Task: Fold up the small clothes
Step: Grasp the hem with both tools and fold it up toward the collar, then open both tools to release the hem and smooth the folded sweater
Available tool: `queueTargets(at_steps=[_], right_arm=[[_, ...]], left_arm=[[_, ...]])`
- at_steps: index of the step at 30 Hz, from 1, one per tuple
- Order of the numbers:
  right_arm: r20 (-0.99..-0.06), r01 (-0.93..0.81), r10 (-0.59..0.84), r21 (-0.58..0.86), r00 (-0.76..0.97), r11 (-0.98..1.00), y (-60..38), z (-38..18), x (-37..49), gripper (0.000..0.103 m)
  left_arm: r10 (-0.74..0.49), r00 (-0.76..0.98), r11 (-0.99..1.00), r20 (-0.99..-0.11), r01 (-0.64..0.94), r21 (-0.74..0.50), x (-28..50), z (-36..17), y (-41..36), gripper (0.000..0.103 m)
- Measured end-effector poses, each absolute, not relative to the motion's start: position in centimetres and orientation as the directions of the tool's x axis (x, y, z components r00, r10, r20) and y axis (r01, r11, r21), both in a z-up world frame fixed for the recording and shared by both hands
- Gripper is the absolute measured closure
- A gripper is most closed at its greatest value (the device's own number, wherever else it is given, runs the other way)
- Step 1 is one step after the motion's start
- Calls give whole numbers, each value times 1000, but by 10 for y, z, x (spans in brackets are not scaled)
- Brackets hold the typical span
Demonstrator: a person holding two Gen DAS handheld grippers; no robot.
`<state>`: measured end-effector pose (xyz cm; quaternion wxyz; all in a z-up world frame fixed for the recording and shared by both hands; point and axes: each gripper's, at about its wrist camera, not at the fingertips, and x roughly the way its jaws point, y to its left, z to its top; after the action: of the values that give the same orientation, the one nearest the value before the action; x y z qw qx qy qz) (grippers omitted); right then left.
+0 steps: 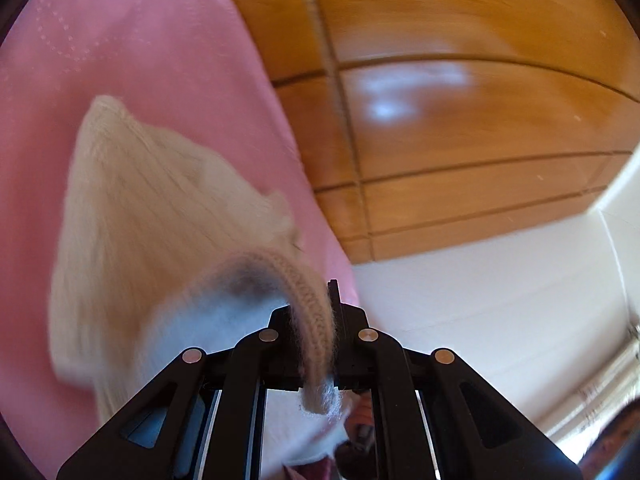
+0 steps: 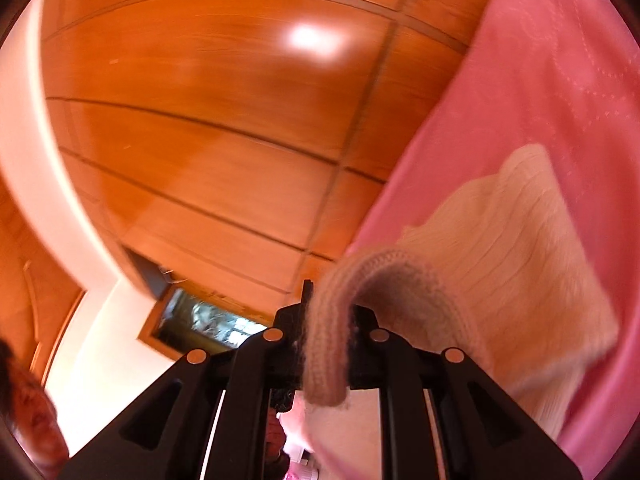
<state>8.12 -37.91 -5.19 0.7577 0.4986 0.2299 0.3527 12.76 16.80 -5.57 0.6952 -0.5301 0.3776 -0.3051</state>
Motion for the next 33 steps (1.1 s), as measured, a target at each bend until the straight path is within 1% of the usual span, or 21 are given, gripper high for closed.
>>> queueTargets(at_steps=[2, 3, 4, 5, 6, 9, 11, 12, 13, 14, 15, 16, 18, 20, 21, 24, 26, 28, 29, 31, 33], right_arm=[[-58, -261, 744, 916, 666, 306, -377, -60, 102, 90], [-95, -233, 728, 912, 679, 337, -376, -65, 112, 87], [-122, -207, 709, 910, 695, 360, -377, -69, 119, 68], [-144, -173, 679, 910, 719, 377, -379, -74, 123, 54], [-146, -130, 635, 921, 759, 367, -385, -84, 126, 47], [-48, -170, 572, 932, 819, 321, -394, -99, 127, 48], [-53, -191, 543, 904, 838, 383, -390, -97, 123, 47], [-109, -184, 525, 861, 844, 474, -382, -91, 122, 46], [-154, -175, 508, 822, 848, 541, -373, -86, 123, 40], [-199, -168, 486, 774, 851, 611, -363, -81, 123, 37], [-245, -161, 458, 715, 854, 681, -352, -75, 122, 29], [-290, -147, 427, 656, 857, 740, -340, -69, 120, 25], [-402, -76, 329, 529, 854, 845, -317, -60, 122, 24], [-531, 13, 166, 317, 831, 948, -288, -47, 127, 21], [-555, 16, 91, 186, 827, 982, -268, -37, 128, 20], [-530, -95, 81, 2, 844, 996, -228, -22, 124, 17], [-598, -143, 91, -39, 796, 989, -212, -26, 133, 17], [-702, -159, 97, -23, 705, 987, -203, -42, 159, 18], [-726, -150, 93, -15, 681, 989, -205, -49, 168, 17], [-739, -125, 112, 38, 664, 991, -214, -63, 189, 10], [-726, -106, 105, 45, 680, 993, -219, -65, 198, 10]], left_arm=[[-791, 549, 296, -269, -41, -954, 141, -69, 167, 97], [-767, 550, 336, -329, -92, -937, 148, -78, 163, 94], [-749, 555, 363, -363, -115, -925, 152, -84, 161, 93], [-734, 565, 384, -377, -113, -917, 153, -86, 158, 93], [-712, 587, 416, -385, -88, -905, 153, -85, 155, 93], [-649, 630, 544, -427, -8, -839, 143, -74, 146, 92], [-612, 659, 592, -437, 16, -806, 135, -68, 143, 76], [-568, 696, 622, -439, 14, -783, 130, -60, 140, 52], [-522, 733, 647, -436, 7, -763, 120, -53, 141, 28], [-471, 773, 673, -425, 3, -740, 110, -42, 141, 23], [-420, 804, 707, -420, 0, -708, 102, -31, 138, 21], [-397, 809, 736, -434, -2, -677, 101, -24, 134, 21], [-403, 769, 789, -497, 15, -615, 106, -13, 118, 21], [-426, 724, 812, -542, 42, -582, 111, -7, 102, 21], [-443, 706, 819, -552, 67, -570, 113, -4, 91, 21], [-450, 660, 861, -601, 143, -488, 120, -1, 58, 21], [-410, 635, 905, -655, 190, -381, 128, -6, 32, 21], [-335, 612, 942, -716, 213, -260, 138, -21, 10, 21], [-283, 609, 959, -741, 198, -204, 146, -33, 3, 21], [-238, 612, 971, -755, 168, -170, 166, -50, 0, 21], [-235, 617, 972, -751, 155, -177, 178, -59, 2, 18]])
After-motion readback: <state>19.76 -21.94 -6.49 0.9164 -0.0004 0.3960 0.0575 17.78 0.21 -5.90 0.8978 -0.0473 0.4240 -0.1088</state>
